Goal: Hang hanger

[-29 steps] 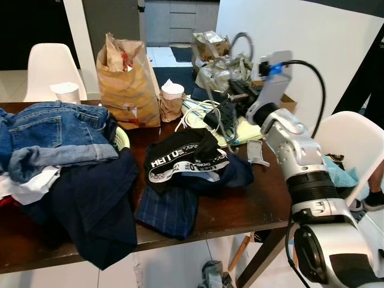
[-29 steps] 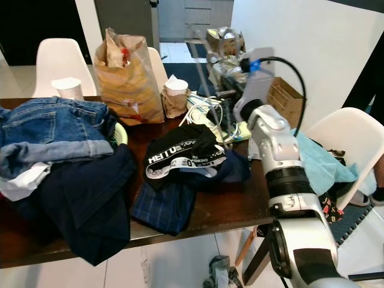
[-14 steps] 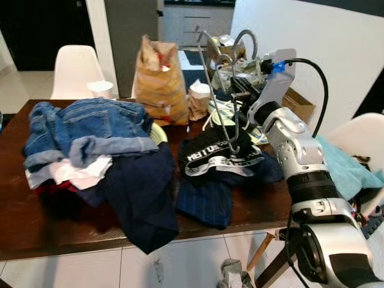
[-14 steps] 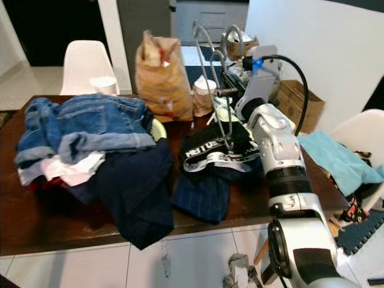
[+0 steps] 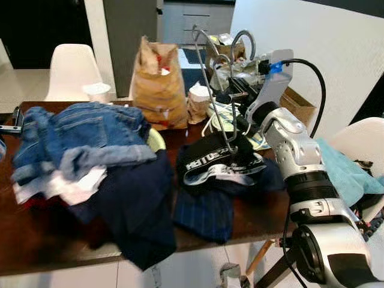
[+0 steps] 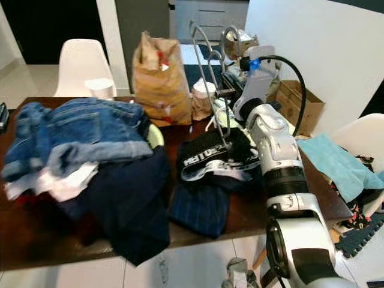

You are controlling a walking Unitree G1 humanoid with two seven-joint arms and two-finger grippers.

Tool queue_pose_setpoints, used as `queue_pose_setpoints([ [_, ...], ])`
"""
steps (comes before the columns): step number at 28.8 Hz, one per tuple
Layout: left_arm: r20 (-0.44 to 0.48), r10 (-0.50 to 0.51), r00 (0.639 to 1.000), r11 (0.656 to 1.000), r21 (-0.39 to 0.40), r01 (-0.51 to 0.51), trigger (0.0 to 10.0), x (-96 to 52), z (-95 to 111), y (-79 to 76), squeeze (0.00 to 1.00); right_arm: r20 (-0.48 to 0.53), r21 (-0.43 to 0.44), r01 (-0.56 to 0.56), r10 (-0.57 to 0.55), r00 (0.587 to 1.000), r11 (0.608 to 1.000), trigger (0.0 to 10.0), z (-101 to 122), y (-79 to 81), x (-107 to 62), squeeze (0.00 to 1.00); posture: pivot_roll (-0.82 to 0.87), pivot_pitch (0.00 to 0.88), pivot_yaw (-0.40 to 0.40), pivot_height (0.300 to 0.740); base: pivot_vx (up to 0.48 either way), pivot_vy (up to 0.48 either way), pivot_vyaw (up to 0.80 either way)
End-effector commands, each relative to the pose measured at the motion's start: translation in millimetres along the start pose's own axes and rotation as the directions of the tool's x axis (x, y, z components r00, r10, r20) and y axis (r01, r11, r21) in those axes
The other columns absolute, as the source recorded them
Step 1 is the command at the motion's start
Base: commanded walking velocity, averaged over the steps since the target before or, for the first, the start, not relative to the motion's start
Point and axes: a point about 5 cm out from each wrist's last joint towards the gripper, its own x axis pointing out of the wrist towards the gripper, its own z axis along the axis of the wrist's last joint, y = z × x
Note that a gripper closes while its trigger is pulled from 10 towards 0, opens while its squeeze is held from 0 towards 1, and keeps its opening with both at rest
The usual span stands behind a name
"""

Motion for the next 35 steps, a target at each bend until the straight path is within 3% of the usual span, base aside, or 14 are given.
queue_pose_setpoints([
  [1, 0.011, -0.007, 1.000, 1.000, -0.003, 0.007, 10.0, 1.7, 1.1, -4.9, 0.00, 0.006, 0.003, 0.006, -0.006, 1.000, 1.000, 10.0, -0.1, -0.6, -0.6, 0.00, -0.01, 0.000, -0.067, 0.740, 0.345, 0.000, 0.00],
  [17, -0.008, 0.019, 1.000, 0.999, 0.036, -0.018, 10.0, -0.9, -0.3, -9.1, 0.00, 0.008, 0.001, 0.008, -0.008, 1.000, 1.000, 10.0, 1.1, -2.6, -0.7, 0.00, -0.02, 0.000, -0.067, 0.740, 0.000, 0.000, 0.00],
  [21, -0.022, -0.013, 1.000, 1.000, 0.003, 0.013, 10.0, -1.4, -4.3, -12.4, 0.00, 0.006, -0.003, 0.008, -0.008, 1.000, 1.000, 10.0, 1.1, -2.4, -0.8, 0.00, -0.02, 0.000, -0.066, 0.740, 0.000, 0.000, 0.00],
  [22, -0.043, -0.036, 0.998, 0.999, -0.026, 0.035, 10.0, -0.7, -9.6, -14.2, 0.00, 0.003, -0.008, 0.008, -0.008, 1.000, 1.000, 10.0, 1.1, -2.6, -1.0, 0.00, -0.02, 0.000, -0.066, 0.740, 0.000, 0.000, 0.00],
  [23, -0.110, -0.088, 0.990, 0.992, -0.104, 0.077, 10.0, 0.6, -22.9, -18.2, 0.00, -0.001, -0.015, 0.010, -0.010, 1.000, 1.000, 10.0, 0.8, -3.2, -1.1, 0.00, -0.01, 0.000, -0.068, 0.740, 0.000, 0.000, 0.00],
  [26, -0.110, -0.088, 0.990, 0.992, -0.104, 0.077, 10.0, 0.6, -22.9, -18.2, 0.00, -0.001, -0.015, 0.010, -0.010, 1.000, 1.000, 10.0, 0.8, -3.2, -1.1, 0.00, -0.01, 0.000, -0.068, 0.740, 0.000, 0.000, 0.00],
  [27, -0.174, -0.141, 0.975, 0.979, -0.169, 0.111, 10.0, 0.8, -36.5, -22.6, 0.00, -0.005, -0.022, 0.012, -0.012, 1.000, 1.000, 10.0, 0.7, -4.0, -1.3, 0.00, -0.02, 0.000, -0.068, 0.740, 0.000, 0.000, 0.00],
  [28, -0.174, -0.141, 0.975, 0.979, -0.169, 0.111, 10.0, 0.8, -36.5, -22.6, 0.00, -0.005, -0.022, 0.012, -0.012, 1.000, 1.000, 10.0, 0.7, -4.0, -1.3, 0.00, -0.02, 0.000, -0.068, 0.740, 0.000, 0.000, 0.00],
  [29, -0.247, -0.183, 0.951, 0.967, -0.219, 0.129, 10.0, 0.8, -51.9, -26.2, 0.00, -0.008, -0.027, 0.014, -0.014, 1.000, 1.000, 10.0, 0.9, -5.0, -1.4, 0.00, -0.02, 0.000, -0.069, 0.740, 0.000, 0.000, 0.00],
  [35, -0.325, -0.195, 0.925, 0.955, -0.278, 0.104, 10.0, 5.4, -68.0, -25.9, 0.00, -0.011, -0.035, 0.016, -0.016, 1.000, 0.999, 10.0, 2.7, -8.0, -2.4, 0.00, -0.03, 0.000, -0.077, 0.740, 0.000, 0.000, 0.00],
])
